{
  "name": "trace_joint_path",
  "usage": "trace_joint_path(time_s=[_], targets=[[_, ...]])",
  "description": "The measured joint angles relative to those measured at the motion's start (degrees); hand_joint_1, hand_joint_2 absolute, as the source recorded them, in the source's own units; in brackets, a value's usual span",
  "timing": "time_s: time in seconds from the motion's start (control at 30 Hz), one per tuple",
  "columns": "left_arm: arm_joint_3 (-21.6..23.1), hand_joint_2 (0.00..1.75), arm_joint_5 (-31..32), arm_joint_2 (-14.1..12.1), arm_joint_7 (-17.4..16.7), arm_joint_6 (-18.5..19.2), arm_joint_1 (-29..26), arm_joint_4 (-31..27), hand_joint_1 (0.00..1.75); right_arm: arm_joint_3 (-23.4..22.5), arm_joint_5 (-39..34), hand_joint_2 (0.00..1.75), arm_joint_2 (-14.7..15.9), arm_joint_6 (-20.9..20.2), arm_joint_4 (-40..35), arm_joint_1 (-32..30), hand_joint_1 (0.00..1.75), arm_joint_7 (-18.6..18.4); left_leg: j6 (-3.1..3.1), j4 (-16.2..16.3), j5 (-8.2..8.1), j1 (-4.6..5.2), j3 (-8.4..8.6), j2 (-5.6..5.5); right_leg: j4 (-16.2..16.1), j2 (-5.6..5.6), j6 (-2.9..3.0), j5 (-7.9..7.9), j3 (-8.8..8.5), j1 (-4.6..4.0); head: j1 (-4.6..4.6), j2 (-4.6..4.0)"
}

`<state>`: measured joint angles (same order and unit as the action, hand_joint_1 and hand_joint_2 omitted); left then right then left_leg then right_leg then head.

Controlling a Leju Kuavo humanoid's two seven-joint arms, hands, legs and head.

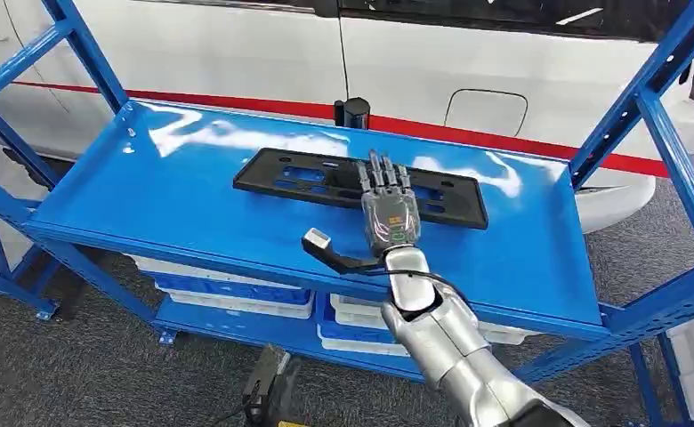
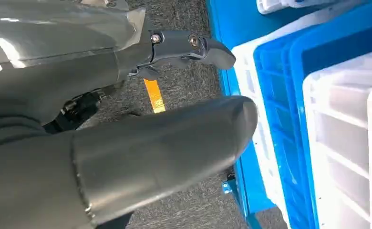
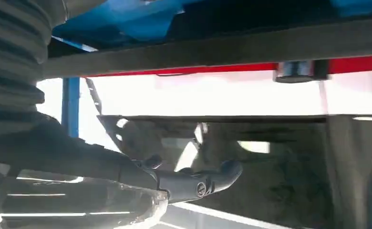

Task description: Take the parts from the cabinet and place them on the table.

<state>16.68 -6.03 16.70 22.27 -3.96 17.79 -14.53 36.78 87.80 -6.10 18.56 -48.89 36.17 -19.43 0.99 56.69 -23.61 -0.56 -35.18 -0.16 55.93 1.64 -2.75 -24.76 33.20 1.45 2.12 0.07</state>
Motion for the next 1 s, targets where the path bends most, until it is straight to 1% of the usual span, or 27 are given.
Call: trace_joint_path(time_s=[0.2,0.23,0.27,0.5,0.7,1.0], targets=[[0.0,0.00,-1.7,-0.7,0.3,-0.9,-0.2,0.0,0.00,-2.8,0.0,1.75,1.2,1.3,4.7,1.3,0.00,-4.9,0.00,0.0,0.00,0.00,0.00,0.00,0.0,0.00,0.00,0.00,0.00,0.00,0.02,0.00],[0.0,0.00,-1.7,-0.8,0.3,-0.9,-0.2,0.0,0.00,-3.2,0.0,1.75,1.4,1.3,5.2,1.4,0.03,-5.3,0.00,0.0,0.00,0.00,0.00,0.00,0.0,0.00,0.00,0.00,0.00,0.00,0.00,0.00],[0.0,0.00,-1.9,-1.0,0.4,-1.1,-0.3,0.0,0.00,-4.0,0.0,1.75,1.6,1.3,5.7,1.7,1.75,-5.5,0.00,0.0,0.00,0.00,0.00,0.01,0.0,-0.01,0.00,0.00,0.00,0.00,0.02,0.00],[0.0,0.00,-2.4,-1.6,0.6,-1.6,-0.5,0.0,0.00,-7.2,0.0,1.75,2.0,1.4,7.7,2.3,1.75,-5.2,0.00,0.0,0.00,0.00,0.00,0.01,0.0,-0.01,0.00,0.00,0.01,-0.01,0.02,0.00],[0.0,0.00,-2.4,-1.7,0.6,-1.6,-0.5,0.0,0.00,-7.2,0.0,1.75,2.0,1.6,7.2,1.9,1.75,-5.2,0.00,0.0,0.00,0.00,0.00,0.00,0.0,0.00,0.00,0.00,0.01,-0.01,0.00,0.00],[0.2,0.00,-3.0,-1.7,1.0,-1.6,-0.5,0.0,0.00,-6.0,0.0,1.75,2.1,1.8,2.4,0.7,1.75,-3.7,0.00,0.0,0.00,0.00,-0.01,0.03,0.0,-0.03,0.00,0.00,0.02,-0.01,0.00,0.00]])
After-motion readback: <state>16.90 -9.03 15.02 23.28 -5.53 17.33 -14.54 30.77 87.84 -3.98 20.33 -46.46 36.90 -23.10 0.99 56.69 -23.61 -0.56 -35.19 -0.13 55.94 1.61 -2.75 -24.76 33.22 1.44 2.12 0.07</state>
